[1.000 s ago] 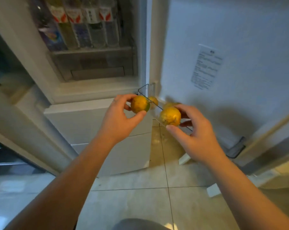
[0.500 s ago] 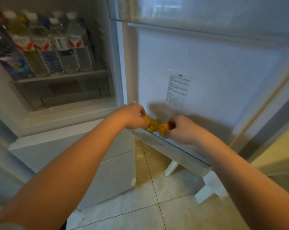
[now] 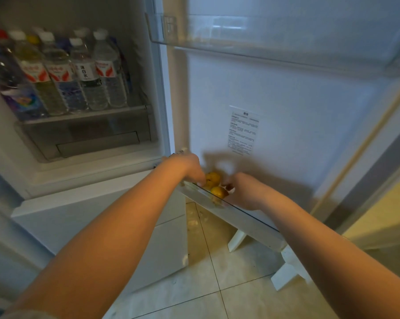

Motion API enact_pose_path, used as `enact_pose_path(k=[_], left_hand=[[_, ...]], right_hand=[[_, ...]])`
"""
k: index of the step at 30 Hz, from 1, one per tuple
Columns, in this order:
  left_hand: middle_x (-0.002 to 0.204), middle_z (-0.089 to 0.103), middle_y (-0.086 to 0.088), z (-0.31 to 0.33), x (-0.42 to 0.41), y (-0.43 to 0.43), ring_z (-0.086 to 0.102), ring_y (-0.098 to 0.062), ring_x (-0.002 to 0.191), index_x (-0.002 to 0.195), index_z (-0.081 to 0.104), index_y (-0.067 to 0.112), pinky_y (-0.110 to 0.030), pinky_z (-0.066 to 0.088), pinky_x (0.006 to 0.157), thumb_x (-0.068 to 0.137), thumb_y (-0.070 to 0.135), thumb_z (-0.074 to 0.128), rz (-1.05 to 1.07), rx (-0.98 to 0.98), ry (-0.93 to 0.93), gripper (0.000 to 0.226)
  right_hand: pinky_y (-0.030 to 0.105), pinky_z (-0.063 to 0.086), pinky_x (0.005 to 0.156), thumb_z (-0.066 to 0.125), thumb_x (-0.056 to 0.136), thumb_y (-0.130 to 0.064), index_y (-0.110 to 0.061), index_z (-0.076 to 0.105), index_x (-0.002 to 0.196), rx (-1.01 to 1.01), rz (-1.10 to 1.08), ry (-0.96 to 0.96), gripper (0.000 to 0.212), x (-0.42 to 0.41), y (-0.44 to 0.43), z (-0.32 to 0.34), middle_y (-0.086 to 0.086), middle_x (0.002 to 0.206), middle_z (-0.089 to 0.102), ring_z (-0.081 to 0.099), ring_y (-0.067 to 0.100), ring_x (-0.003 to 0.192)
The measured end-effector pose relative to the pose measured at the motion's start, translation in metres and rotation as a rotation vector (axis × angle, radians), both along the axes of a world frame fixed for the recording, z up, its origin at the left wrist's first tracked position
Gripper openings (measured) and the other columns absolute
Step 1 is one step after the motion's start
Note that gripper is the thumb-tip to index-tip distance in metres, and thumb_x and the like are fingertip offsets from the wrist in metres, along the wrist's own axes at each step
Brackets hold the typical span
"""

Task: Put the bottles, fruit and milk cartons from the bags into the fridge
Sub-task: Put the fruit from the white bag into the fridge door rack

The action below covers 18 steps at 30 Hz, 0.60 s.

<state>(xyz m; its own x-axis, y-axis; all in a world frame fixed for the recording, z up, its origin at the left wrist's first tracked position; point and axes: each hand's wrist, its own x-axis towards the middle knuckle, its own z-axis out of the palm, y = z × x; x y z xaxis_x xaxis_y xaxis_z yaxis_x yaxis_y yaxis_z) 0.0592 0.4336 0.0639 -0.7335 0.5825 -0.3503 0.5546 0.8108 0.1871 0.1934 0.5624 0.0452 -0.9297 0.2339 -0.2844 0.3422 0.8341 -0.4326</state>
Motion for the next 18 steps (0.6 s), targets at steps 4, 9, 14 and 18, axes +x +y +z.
enact_pose_path(k=[4, 9, 14, 18], left_hand=[[0.117, 0.068, -0.005, -0.009, 0.002, -0.002, 0.061, -0.028, 0.104, 0.124, 0.065, 0.019, -0.046, 0.050, 0.095, 0.075, 0.048, 0.070, 0.002, 0.010, 0.049, 0.057], [0.150, 0.046, -0.001, -0.012, 0.019, -0.016, 0.043, -0.030, 0.137, 0.144, 0.047, 0.036, -0.052, 0.040, 0.108, 0.077, 0.071, 0.062, 0.022, 0.238, 0.116, 0.077], [0.163, 0.026, 0.005, -0.026, 0.063, -0.030, 0.016, -0.022, 0.151, 0.150, 0.037, 0.040, -0.053, 0.021, 0.120, 0.088, 0.069, 0.051, 0.081, 0.505, 0.270, 0.069], [0.167, 0.015, 0.006, -0.042, 0.109, -0.034, 0.005, -0.021, 0.153, 0.153, 0.032, 0.039, -0.051, 0.013, 0.123, 0.089, 0.072, 0.040, 0.158, 0.618, 0.386, 0.072]], right_hand=[[0.030, 0.043, 0.095, 0.068, 0.091, -0.032, -0.018, 0.049, 0.143, 0.012, -0.024, 0.050, 0.057, 0.012, 0.001, 0.008, 0.002, 0.137, 0.056, 0.055, 0.024, 0.123], [0.029, 0.044, 0.096, 0.065, 0.093, -0.032, -0.026, 0.048, 0.142, -0.052, 0.005, 0.219, 0.053, 0.033, -0.001, 0.013, -0.001, 0.139, 0.056, 0.055, 0.019, 0.123], [0.023, 0.034, 0.109, 0.063, 0.094, -0.036, -0.026, 0.041, 0.149, -0.048, 0.157, 0.483, 0.060, 0.065, 0.006, 0.006, -0.006, 0.146, 0.045, 0.044, 0.012, 0.132], [0.037, 0.034, 0.115, 0.059, 0.094, -0.043, -0.023, 0.039, 0.150, 0.003, 0.324, 0.653, 0.063, 0.093, 0.020, -0.007, -0.007, 0.152, 0.038, 0.035, 0.014, 0.140]])
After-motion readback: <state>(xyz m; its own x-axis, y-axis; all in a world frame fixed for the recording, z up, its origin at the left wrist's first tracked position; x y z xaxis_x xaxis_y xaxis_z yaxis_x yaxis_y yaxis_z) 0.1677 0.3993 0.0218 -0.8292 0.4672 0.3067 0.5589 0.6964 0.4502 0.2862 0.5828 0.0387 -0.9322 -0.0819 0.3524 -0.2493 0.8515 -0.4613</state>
